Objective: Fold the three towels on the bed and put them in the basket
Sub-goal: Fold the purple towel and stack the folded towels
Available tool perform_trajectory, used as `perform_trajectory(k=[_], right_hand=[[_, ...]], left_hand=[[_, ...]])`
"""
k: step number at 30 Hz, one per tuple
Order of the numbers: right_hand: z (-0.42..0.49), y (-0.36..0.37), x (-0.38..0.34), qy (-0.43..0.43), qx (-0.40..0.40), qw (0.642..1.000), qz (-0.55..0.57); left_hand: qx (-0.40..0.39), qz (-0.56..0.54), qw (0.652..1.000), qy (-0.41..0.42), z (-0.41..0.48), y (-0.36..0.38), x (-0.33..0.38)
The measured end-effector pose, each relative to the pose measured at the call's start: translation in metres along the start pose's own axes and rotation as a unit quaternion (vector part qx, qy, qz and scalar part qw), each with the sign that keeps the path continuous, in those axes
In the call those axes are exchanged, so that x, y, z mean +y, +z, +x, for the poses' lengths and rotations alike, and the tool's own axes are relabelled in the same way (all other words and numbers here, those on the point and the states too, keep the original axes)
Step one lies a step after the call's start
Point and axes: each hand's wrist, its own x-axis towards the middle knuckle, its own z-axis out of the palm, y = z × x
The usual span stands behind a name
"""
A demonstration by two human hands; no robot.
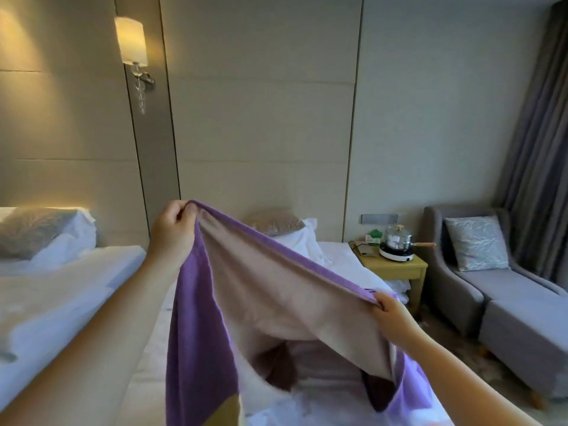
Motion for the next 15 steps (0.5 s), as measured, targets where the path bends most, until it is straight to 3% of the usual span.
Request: perform_trajectory(k=[2, 4, 6, 8, 11, 15], right_hand=[[0.001, -0.007, -0.021, 0.030, -0.011, 0.998, 0.051], [0.000, -0.008, -0.047, -0.006, -0.032, 0.999, 0.036], [-0.005, -0.006, -0.077, -0.068, -0.054, 0.996, 0.018], [-0.009, -0.004, -0.102, -0.121, -0.077, 0.989, 0.031], [-0.014, -0.006, -0.128, -0.172, -0.121, 0.977, 0.034], [-0.016, -0.016, -0.132, -0.196, -0.138, 0.968, 0.069]], left_hand=[[-0.067, -0.006, 0.996, -0.065, -0.010, 0.003, -0.014], [-0.200, 0.012, 0.973, -0.113, -0.029, 0.010, -0.024], [-0.368, 0.045, 0.913, -0.169, -0.054, 0.022, -0.028], [-0.474, 0.099, 0.863, -0.146, -0.075, 0.038, -0.025], [-0.515, 0.056, 0.853, -0.064, -0.096, 0.066, -0.006], [-0.468, 0.091, 0.876, 0.072, -0.094, 0.088, 0.016]])
